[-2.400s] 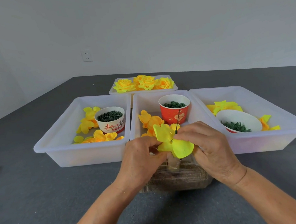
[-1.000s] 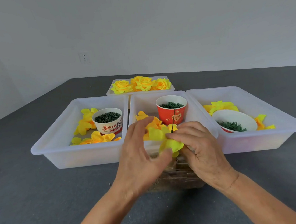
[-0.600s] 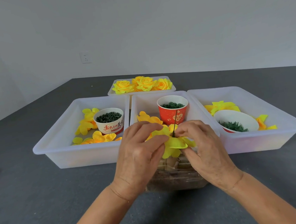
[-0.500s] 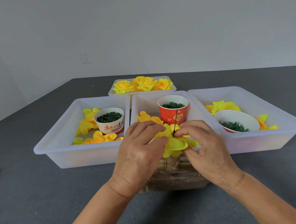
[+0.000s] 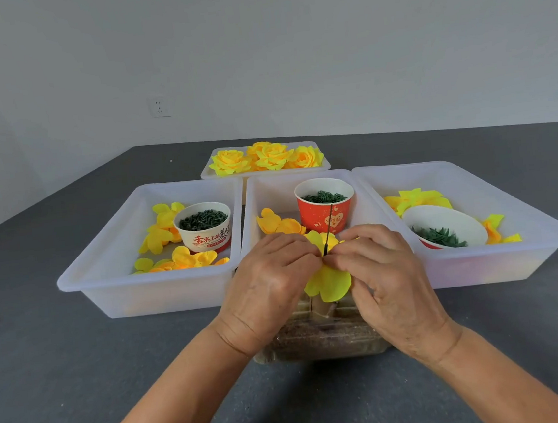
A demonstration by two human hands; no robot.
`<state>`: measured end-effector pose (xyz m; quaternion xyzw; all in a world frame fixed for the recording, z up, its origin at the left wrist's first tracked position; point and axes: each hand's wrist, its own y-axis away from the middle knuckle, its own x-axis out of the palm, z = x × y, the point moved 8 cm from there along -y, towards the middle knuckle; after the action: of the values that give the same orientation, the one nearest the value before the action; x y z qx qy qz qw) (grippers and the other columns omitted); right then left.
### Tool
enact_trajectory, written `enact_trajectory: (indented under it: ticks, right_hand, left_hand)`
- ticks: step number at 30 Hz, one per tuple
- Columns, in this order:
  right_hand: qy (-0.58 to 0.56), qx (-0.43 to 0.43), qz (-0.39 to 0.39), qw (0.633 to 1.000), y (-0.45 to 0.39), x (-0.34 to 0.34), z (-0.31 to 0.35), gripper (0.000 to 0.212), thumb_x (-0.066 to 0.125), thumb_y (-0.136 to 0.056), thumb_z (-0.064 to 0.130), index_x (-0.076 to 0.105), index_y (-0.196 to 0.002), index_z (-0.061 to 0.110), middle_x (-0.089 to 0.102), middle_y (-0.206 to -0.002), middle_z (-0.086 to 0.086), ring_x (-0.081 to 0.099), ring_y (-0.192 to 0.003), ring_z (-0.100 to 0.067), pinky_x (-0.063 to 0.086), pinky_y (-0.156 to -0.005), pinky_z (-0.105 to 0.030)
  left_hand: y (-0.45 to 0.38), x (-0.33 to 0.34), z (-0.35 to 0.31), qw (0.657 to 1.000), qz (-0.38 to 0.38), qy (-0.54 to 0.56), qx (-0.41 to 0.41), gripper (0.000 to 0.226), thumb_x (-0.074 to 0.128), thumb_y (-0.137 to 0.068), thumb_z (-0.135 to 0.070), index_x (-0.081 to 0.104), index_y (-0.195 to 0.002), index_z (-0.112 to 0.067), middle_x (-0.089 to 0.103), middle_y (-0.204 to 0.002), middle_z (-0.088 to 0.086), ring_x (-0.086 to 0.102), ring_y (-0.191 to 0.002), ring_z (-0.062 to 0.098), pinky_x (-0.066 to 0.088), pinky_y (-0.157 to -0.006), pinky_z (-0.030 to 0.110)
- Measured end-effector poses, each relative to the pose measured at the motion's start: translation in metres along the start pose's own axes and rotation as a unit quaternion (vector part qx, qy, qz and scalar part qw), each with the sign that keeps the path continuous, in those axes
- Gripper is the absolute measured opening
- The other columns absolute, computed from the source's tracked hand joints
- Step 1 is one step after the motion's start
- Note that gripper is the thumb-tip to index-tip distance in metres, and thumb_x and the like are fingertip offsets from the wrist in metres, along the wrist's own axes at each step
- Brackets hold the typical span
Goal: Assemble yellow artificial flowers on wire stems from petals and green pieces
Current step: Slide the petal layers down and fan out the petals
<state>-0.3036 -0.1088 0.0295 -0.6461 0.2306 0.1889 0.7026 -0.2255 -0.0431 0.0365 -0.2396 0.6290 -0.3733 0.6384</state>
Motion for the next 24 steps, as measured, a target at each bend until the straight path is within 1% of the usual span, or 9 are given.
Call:
enact_trajectory:
  ticks: [4,7,12,15,17,19,20,22,24]
  right_hand:
    - [0.021,-0.003,0.005,1.000,-0.002,0.000,0.001,0.030,0.044,-0.079,0.006,0.074,-0.083,0.007,0.071,-0.085,-0.001,0.063,-0.093,-0.031,0.050,-0.075,-0.043]
    - [0.024,-0.004,0.021,0.999,-0.004,0.000,0.001,0.030,0.044,-0.078,0.007,0.074,-0.083,0.009,0.071,-0.085,0.002,0.063,-0.096,-0.029,0.048,-0.078,-0.040]
    - [0.023,-0.008,0.026,0.999,-0.004,-0.001,0.001,0.031,0.043,-0.080,0.009,0.074,-0.080,0.009,0.071,-0.084,0.001,0.064,-0.096,-0.027,0.049,-0.078,-0.042]
    - [-0.017,0.024,0.034,0.999,-0.002,0.002,-0.006,0.029,0.046,-0.081,0.011,0.074,-0.083,0.009,0.071,-0.087,0.002,0.063,-0.097,-0.026,0.050,-0.078,-0.044]
    - [-0.064,0.053,0.029,0.996,0.001,0.003,-0.012,0.022,0.053,-0.080,0.007,0.074,-0.086,0.008,0.071,-0.089,0.003,0.061,-0.097,-0.025,0.050,-0.077,-0.047]
    - [-0.065,0.057,0.014,0.996,0.004,0.002,-0.013,0.018,0.065,-0.073,0.001,0.074,-0.088,0.008,0.071,-0.091,0.003,0.061,-0.097,-0.024,0.049,-0.077,-0.047]
    - [-0.059,0.054,0.006,0.997,0.006,0.001,-0.012,0.018,0.068,-0.071,0.003,0.074,-0.088,0.008,0.070,-0.093,0.002,0.060,-0.097,-0.023,0.049,-0.077,-0.046]
    - [-0.051,0.046,-0.007,0.998,0.008,-0.002,-0.007,0.016,0.067,-0.074,0.011,0.074,-0.089,0.009,0.070,-0.095,0.001,0.059,-0.096,-0.022,0.049,-0.078,-0.043]
    - [-0.033,0.032,-0.002,0.999,0.010,-0.002,-0.002,0.020,0.061,-0.078,0.019,0.074,-0.091,0.010,0.070,-0.096,0.000,0.060,-0.096,-0.024,0.048,-0.077,-0.043]
  left_hand:
    - [-0.003,0.004,0.003,1.000,0.020,0.019,-0.007,0.011,0.063,-0.078,0.008,0.068,-0.070,0.001,0.068,-0.076,0.013,0.066,-0.073,0.027,0.054,-0.069,0.038]
    - [-0.006,0.006,0.004,0.999,0.041,0.027,-0.001,0.013,0.064,-0.073,0.015,0.066,-0.069,0.003,0.066,-0.072,0.014,0.064,-0.070,0.028,0.053,-0.067,0.039]
    - [-0.009,0.006,0.002,0.997,0.067,0.026,0.009,0.015,0.069,-0.067,0.018,0.066,-0.069,0.003,0.066,-0.071,0.013,0.064,-0.069,0.028,0.054,-0.066,0.037]
    - [-0.010,0.005,0.003,0.997,0.069,0.039,0.000,0.017,0.066,-0.067,0.020,0.066,-0.069,0.003,0.066,-0.070,0.014,0.065,-0.067,0.029,0.054,-0.064,0.038]
    - [-0.009,0.003,0.005,0.997,0.065,0.049,-0.012,0.016,0.066,-0.069,0.018,0.068,-0.072,0.003,0.067,-0.072,0.014,0.066,-0.069,0.029,0.055,-0.065,0.038]
    - [-0.008,0.002,0.007,0.996,0.063,0.055,-0.023,0.015,0.067,-0.072,0.015,0.070,-0.077,0.001,0.069,-0.076,0.013,0.067,-0.072,0.028,0.055,-0.066,0.038]
    - [-0.007,0.002,0.008,0.996,0.064,0.052,-0.026,0.014,0.068,-0.073,0.013,0.071,-0.079,0.000,0.069,-0.077,0.012,0.067,-0.073,0.027,0.055,-0.067,0.038]
    - [-0.006,0.002,0.008,0.997,0.062,0.046,-0.024,0.012,0.068,-0.075,0.009,0.071,-0.082,-0.001,0.070,-0.080,0.011,0.068,-0.075,0.026,0.055,-0.069,0.038]
    - [-0.005,0.000,0.010,0.997,0.052,0.044,-0.023,0.008,0.065,-0.081,0.002,0.072,-0.081,-0.002,0.070,-0.082,0.010,0.068,-0.078,0.026,0.055,-0.070,0.038]
